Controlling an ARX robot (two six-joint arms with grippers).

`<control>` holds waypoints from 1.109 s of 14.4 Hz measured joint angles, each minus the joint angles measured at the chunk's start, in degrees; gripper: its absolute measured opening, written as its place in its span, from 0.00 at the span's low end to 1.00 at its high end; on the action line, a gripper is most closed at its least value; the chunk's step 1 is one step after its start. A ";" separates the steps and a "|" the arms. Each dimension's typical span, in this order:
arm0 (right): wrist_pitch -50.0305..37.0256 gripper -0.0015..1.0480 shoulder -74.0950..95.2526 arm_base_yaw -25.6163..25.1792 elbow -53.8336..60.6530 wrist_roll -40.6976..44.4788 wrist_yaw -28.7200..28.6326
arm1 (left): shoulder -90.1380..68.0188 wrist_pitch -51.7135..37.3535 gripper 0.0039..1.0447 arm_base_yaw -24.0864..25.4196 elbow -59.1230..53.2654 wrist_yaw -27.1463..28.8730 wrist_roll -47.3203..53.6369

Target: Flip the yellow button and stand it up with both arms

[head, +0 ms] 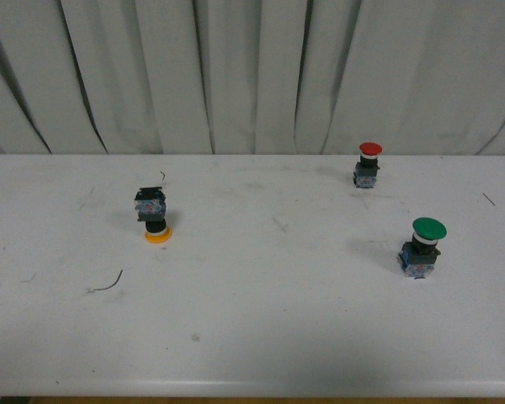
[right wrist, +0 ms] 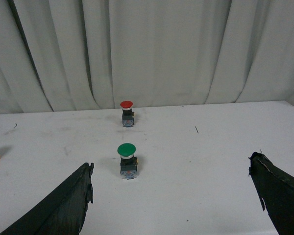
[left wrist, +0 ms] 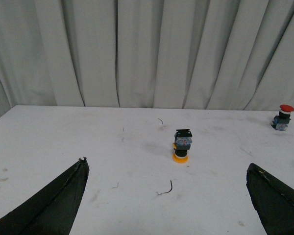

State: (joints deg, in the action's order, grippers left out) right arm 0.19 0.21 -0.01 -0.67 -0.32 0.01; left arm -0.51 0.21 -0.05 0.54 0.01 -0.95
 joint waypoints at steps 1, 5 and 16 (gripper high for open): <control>0.00 0.94 0.00 0.00 0.00 0.00 0.00 | 0.00 -0.02 0.94 0.00 0.00 0.00 0.00; 0.00 0.94 0.00 0.00 0.00 0.00 -0.02 | 0.00 0.00 0.94 0.00 0.00 0.00 0.00; 0.00 0.94 0.00 0.00 0.00 0.00 -0.02 | 0.00 0.00 0.94 0.00 0.00 0.00 0.00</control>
State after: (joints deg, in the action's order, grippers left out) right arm 0.19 0.21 -0.01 -0.67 -0.32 -0.01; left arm -0.51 0.21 -0.05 0.54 0.01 -0.95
